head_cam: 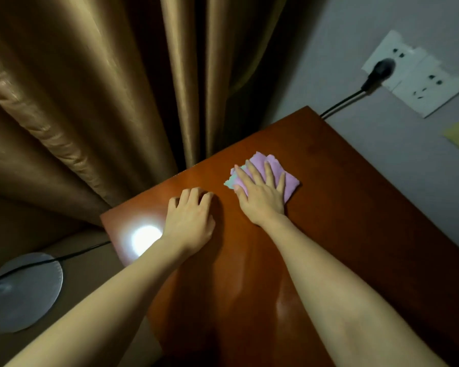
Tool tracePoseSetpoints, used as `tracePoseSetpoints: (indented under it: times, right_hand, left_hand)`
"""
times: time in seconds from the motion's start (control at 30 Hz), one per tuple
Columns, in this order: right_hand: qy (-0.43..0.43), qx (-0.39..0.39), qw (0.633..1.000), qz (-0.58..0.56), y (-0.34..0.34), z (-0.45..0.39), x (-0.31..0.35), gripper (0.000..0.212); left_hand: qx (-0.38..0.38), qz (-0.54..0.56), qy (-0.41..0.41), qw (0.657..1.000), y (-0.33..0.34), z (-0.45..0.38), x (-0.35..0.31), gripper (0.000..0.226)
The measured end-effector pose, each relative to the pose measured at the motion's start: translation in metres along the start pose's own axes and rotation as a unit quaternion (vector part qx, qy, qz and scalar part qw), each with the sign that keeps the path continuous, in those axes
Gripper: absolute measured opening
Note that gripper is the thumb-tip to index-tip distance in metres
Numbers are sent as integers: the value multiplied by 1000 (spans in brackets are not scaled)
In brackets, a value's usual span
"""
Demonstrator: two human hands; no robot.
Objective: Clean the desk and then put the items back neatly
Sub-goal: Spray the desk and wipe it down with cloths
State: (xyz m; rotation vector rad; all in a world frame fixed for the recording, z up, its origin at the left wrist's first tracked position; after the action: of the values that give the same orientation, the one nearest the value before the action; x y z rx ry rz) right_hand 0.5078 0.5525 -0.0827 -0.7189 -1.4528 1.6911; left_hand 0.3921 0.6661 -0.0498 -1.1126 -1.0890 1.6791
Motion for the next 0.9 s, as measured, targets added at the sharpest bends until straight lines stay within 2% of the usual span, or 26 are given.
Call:
tracePoseSetpoints:
  times: [0.2,0.4,0.53,0.67,0.9]
  right_hand:
    - [58,15,998,-17,18,118,-65,59]
    - [151,6,988,-16,44,259,-148,51]
    - [197,-4,979,-48,58,358,-198,52]
    - [239,-55,964,-103,68,467,-247,47]
    - [321,-28,940,-112,103,652,-333,61]
  left_hand:
    - [13,-40,48,998,9,20,-86,54]
    - [52,-46,135,988,37,67,-214,50]
    - [67,-64,194,977,67,122,-301,50]
    - [76,-80,240,965,104,183,-376,49]
    - [104,-111,306,940,173,289,-482,52]
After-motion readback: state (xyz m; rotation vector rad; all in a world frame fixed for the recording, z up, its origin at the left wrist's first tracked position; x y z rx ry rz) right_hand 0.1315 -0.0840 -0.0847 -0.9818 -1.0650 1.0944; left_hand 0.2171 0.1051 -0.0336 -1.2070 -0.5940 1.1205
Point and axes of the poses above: each hand's wrist, its own z-axis away from the middle knuckle, its own y-axis out of the palm, x = y × z, the point moved 6 cm from there along -z, towards the middle knuckle, and after that the axes turned 1 degree about x, right-handed, at the moved point
